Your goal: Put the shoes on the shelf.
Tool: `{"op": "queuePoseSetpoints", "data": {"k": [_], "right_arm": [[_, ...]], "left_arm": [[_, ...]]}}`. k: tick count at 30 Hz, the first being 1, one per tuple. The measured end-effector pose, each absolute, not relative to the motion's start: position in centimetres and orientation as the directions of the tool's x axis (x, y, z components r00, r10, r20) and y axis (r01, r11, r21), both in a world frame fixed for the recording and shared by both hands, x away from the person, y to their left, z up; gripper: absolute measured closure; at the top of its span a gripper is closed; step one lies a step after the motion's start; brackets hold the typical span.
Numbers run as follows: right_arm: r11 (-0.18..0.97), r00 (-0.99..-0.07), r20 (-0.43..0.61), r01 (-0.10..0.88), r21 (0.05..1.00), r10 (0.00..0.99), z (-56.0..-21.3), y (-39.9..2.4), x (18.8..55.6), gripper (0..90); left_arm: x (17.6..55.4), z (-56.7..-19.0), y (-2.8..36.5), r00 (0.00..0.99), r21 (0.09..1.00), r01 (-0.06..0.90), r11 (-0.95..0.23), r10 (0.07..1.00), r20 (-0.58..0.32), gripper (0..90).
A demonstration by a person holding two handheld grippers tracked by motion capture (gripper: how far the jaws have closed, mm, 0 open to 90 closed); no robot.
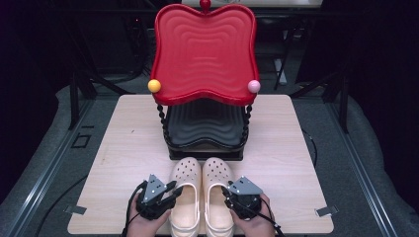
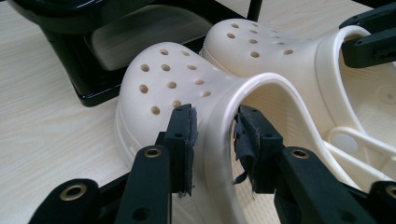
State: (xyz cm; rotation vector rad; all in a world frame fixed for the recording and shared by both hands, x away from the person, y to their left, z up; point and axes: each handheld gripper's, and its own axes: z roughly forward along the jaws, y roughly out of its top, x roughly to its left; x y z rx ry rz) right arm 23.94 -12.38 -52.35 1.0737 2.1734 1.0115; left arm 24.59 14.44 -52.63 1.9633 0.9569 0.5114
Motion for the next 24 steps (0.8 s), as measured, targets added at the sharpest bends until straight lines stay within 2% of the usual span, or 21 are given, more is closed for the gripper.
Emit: {"op": "queuePoseSetpoints", "data": {"k": [8,18,24], "right_arm": [[0.499,-0.593,-0.199,0.398,0.770,0.780,-51.9,-11.5,24.5,74.1],[0.517,-0.561,-0.262,0.362,0.776,0.785,-52.2,-10.7,23.8,83.0],[0.482,-0.538,-0.239,0.372,0.793,0.808,-51.5,-11.4,23.3,83.9]], "left_arm": [[25.0,-53.0,13.8,0.617,0.840,0.407,-0.360,0.786,0.038,65.6],[24.4,-52.8,13.8,0.616,0.843,0.362,-0.397,0.781,0.103,77.5],[23.7,-52.3,14.3,0.610,0.858,0.342,-0.384,0.785,0.109,81.1]]}}
